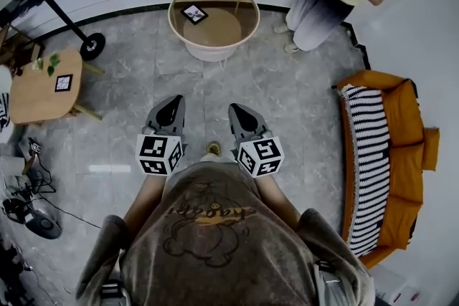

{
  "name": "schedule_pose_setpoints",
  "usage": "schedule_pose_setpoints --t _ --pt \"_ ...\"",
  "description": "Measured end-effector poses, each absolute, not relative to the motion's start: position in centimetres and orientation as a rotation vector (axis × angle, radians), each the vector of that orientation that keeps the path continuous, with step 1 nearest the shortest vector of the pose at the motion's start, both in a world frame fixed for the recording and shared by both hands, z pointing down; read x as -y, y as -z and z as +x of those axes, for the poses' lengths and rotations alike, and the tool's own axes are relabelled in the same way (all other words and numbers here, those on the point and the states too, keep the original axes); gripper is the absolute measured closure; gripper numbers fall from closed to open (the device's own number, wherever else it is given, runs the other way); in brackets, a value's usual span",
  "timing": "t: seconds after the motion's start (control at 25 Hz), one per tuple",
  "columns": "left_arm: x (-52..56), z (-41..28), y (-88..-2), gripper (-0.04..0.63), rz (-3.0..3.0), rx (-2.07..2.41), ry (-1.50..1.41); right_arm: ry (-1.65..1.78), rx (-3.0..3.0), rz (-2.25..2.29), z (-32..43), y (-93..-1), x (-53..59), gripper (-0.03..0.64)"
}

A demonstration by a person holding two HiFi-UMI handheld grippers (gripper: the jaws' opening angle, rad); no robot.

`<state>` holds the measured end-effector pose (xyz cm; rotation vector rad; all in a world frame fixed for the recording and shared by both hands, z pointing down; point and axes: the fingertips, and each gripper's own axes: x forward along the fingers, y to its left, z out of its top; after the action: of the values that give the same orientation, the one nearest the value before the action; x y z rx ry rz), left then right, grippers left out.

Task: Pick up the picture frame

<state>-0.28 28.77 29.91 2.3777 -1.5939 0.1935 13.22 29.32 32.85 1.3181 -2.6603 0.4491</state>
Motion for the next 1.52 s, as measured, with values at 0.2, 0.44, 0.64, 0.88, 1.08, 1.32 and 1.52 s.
schedule_pose_setpoints --t 0.2,0.44,0.64,0.88,1.08,1.32,1.52 --pt "-25.0 0.8 -29.9 0.577 2.354 1.635 -0.176 -0.442 2.673 1.289 14.8 -32.9 -25.4 0.6" --pt "-22.2 1.5 -30.4 0.577 2.32 1.68 -0.179 -0.455 2.688 1.25 16.1 -33.6 -22.1 0.6" --pt "-21.1 1.0 -31.2 0.577 2.289 1.709 -0.192 -0.481 2.69 1.21 15.9 -34.8 -20.8 0.599" --pt "-19.0 0.8 -32.0 0.577 2.28 1.71 -0.191 -0.489 2.685 1.197 15.5 -35.7 -19.0 0.6" --pt "-15.8 0.4 -32.5 0.577 2.29 1.697 -0.179 -0.478 2.677 1.218 15.1 -36.1 -16.2 0.6" --pt "-11.7 0.1 -32.6 0.577 2.299 1.676 -0.173 -0.488 2.665 1.232 14.7 -36.4 -12.2 0.6" --pt "-7.7 -1.5 -33.2 0.577 2.299 1.655 -0.187 -0.504 2.655 1.223 12.6 -37.1 -8.4 0.6"
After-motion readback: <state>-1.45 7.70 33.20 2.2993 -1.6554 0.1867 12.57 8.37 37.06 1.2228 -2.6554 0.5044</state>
